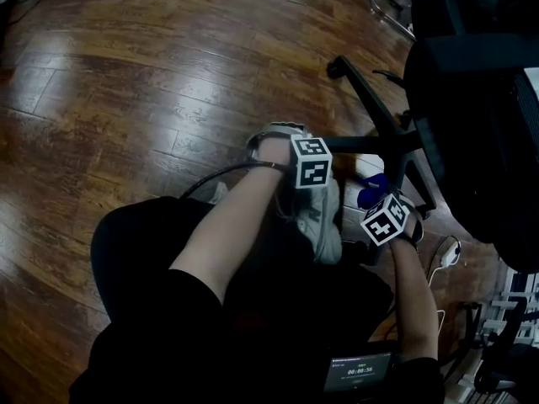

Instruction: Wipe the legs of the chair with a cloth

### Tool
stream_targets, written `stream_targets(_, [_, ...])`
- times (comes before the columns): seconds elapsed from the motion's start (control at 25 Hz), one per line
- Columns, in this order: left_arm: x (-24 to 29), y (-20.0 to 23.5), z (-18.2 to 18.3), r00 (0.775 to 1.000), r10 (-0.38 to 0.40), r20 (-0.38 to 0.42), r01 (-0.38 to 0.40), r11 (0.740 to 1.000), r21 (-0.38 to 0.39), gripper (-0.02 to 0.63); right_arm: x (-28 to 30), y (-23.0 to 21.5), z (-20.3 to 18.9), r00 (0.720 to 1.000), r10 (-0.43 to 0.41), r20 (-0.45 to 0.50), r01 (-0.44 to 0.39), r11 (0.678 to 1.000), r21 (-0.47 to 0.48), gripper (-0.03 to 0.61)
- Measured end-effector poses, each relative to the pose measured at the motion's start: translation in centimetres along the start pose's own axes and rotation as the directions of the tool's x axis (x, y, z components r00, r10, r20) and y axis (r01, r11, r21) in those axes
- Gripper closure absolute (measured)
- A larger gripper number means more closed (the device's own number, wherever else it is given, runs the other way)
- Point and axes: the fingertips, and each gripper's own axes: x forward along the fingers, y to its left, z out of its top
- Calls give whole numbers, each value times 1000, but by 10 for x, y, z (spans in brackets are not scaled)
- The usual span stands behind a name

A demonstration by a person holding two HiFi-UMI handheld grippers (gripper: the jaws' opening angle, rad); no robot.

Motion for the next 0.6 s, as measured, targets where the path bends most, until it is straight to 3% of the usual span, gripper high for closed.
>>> stream_targets(0.12, [0, 1, 2, 1000, 2, 1, -2, 1000, 2, 493, 15, -48, 17, 992, -123, -9, 122, 992, -36, 505])
stream_targets(0.28, [0, 0, 3, 1000, 2, 8, -2, 1000, 8, 494, 17, -74, 29, 985, -171, 5, 171, 985, 1, 503])
stream_targets(0.48, [-1, 1, 0, 1000, 11, 8, -11, 1000, 4, 494, 9, -41, 19, 989, -148, 16, 149, 988, -52, 505])
stream_targets(0.6, [0, 0, -1, 1000, 13, 6, -13, 1000, 2, 494, -4, 6, 6, 997, -74, 15, 75, 992, -97, 505])
